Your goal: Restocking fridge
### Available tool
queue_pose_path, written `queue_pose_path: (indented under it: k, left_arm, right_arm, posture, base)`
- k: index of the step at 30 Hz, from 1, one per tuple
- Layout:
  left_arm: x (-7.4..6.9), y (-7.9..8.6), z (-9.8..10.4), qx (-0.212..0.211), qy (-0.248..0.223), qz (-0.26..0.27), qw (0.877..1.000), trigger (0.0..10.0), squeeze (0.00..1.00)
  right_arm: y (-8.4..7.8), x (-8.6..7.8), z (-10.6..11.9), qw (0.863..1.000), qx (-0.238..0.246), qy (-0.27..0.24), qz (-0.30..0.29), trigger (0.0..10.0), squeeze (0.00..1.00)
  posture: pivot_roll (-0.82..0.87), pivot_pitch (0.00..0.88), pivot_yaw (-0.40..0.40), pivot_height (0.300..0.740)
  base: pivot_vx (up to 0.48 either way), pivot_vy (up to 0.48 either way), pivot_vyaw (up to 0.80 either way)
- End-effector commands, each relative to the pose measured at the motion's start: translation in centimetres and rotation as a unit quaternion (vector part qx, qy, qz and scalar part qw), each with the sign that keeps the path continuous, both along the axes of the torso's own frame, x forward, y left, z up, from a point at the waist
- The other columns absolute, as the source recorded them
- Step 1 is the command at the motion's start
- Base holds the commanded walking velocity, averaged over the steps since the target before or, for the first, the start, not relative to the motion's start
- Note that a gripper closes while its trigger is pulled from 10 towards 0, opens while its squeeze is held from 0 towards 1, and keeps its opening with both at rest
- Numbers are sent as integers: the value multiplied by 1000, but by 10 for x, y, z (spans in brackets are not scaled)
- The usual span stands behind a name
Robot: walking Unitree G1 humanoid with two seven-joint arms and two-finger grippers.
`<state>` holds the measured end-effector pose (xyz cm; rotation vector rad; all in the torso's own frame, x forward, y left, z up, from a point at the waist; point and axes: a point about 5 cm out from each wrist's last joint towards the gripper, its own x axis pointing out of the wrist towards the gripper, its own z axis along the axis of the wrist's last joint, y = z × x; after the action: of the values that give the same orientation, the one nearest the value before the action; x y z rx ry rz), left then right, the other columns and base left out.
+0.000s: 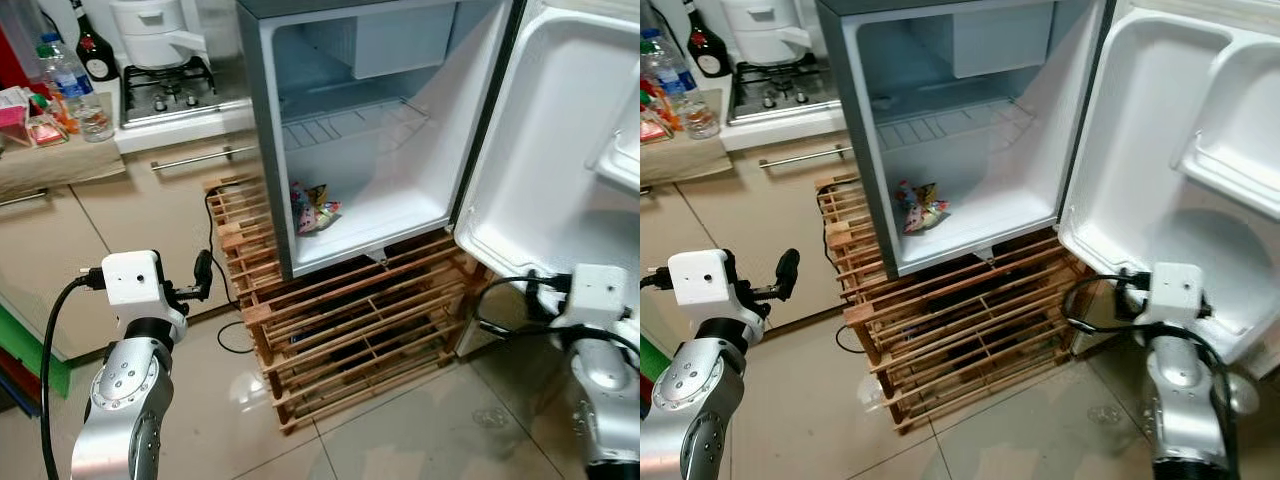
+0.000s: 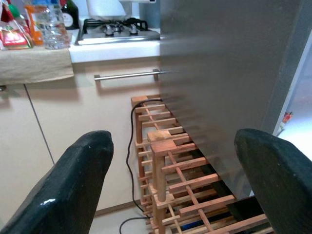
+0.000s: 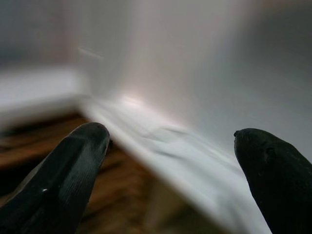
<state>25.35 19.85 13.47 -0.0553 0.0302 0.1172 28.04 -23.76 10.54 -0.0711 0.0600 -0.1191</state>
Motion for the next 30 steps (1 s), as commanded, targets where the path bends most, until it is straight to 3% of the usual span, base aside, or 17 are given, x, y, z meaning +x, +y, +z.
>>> queue_pose_path:
  k: [1,6,8,9,12,20,30]
  left_arm:
    - [2,-1,0,6,4,-3,1000,10000,0]
    - [5,11,-2,1,4,23,1000,10000,0]
    - [-2,20,-15,17,23,21,999,10000,0]
    - [-15,31,-33,27,58,33,997,10000,0]
    - [-22,37,-35,25,65,53,996,10000,0]
    - [-12,22,1,25,-15,33,999,10000,0]
    - [-10,29,3,28,-21,59,998,10000,0]
  right_arm:
    - [25,5,15,997,23,-39,63,10000,0]
    - [71,6,17,981,64,-39,178,10000,0]
    - [82,7,10,978,65,-20,198,10000,0]
    - [88,9,2,976,62,-4,210,10000,0]
    - [85,9,-5,977,59,11,206,10000,0]
    - [85,13,-19,980,50,37,189,10000,0]
    - [89,28,-15,977,41,27,205,10000,0]
  posture:
    - [-164,0,77,740]
    - [-154,0,79,740]
    - [-139,0,72,740]
    - [-128,0,63,740]
    - [-111,0,50,740]
    - [-65,0,16,740]
    - [-17,0,-41,740]
  base:
    - [0,0,0]
    - [0,0,273]
    - [0,0,641]
    - [0,0,606]
    - [0,0,598]
    - [0,0,547]
    - [0,480,489]
